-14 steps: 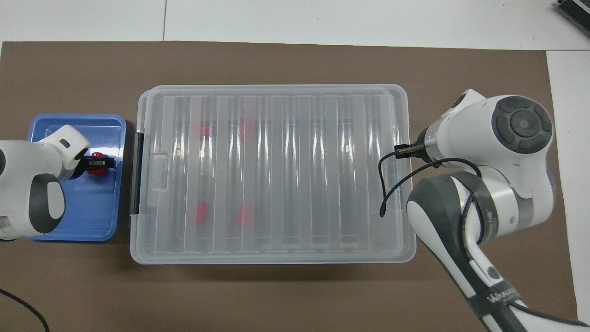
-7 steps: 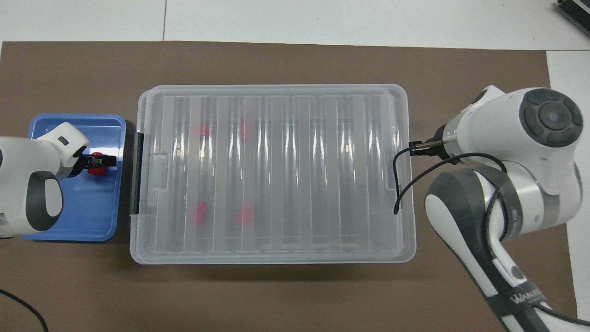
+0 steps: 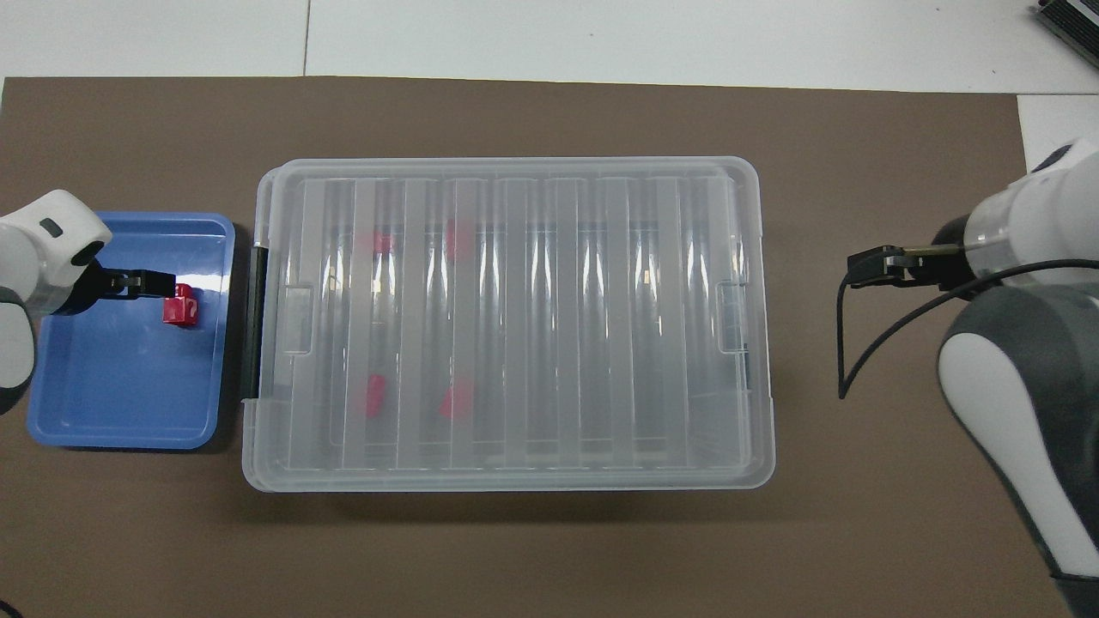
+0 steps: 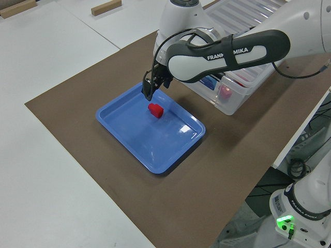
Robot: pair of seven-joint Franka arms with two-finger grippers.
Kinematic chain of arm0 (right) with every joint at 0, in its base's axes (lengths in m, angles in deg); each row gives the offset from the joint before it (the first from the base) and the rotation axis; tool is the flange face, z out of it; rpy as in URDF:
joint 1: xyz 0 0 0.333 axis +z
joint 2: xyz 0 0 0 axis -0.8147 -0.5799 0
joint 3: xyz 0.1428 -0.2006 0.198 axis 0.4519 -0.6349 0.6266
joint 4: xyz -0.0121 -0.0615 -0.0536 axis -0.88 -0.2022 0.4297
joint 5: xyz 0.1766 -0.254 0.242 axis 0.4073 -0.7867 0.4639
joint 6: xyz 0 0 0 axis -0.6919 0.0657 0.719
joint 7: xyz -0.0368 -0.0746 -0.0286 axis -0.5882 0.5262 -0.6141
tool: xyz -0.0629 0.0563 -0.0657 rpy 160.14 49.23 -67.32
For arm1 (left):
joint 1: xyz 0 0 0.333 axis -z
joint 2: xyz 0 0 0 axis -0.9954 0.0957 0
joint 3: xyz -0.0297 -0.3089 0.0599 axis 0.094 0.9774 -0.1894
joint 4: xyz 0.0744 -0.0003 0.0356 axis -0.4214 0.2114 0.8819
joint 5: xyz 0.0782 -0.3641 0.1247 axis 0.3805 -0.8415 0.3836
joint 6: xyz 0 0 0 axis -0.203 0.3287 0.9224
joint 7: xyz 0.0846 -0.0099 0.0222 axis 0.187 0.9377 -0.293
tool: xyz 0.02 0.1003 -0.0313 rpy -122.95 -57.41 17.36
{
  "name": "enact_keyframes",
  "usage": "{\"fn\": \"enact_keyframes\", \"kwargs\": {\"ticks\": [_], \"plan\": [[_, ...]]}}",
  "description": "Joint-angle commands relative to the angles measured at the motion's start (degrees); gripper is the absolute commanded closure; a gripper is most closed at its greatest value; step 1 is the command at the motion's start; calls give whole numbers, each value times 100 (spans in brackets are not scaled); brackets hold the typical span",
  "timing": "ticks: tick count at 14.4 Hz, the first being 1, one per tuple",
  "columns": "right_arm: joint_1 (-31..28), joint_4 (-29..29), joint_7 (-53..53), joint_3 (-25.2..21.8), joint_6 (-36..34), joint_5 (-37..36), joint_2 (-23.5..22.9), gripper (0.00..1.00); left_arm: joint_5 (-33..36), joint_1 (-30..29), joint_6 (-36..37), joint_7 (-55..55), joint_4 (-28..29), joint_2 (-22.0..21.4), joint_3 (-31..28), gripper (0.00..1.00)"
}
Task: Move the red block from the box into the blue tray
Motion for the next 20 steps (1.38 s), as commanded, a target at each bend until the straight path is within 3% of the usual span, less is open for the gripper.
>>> {"fn": "enact_keyframes", "kwargs": {"ticks": [1,7,11,13,14,16,17,19,20], "plan": [[-264,366,75,-144,-719,185,23,0,-109,101,1026,77,-674,-259,-33,0],[-511,584,5,-382,-1502,291,358,0,-118,241,2591,-20,-2204,-383,29,0],[-502,964,-275,-330,-1724,229,208,0,-118,242,3014,-580,-2303,-444,423,0],[-939,964,-268,386,-1819,194,269,0,-118,242,3286,-941,-2303,-557,713,0],[-1038,990,-241,522,-1872,159,244,0,-118,268,3331,-986,-2294,-619,828,0],[-1021,1008,-258,270,-1855,211,252,0,-118,372,3331,-1030,-2224,-655,951,0],[-1012,1008,-259,260,-1864,211,252,0,-109,695,3331,-1144,-2163,-707,795,0],[-977,1008,-241,259,-1890,177,243,0,-100,1564,3349,-1731,-2083,-769,-160,0],[-942,1017,-241,260,-1882,176,235,0,-118,1673,3331,-1742,-2092,-769,-286,0]]}}
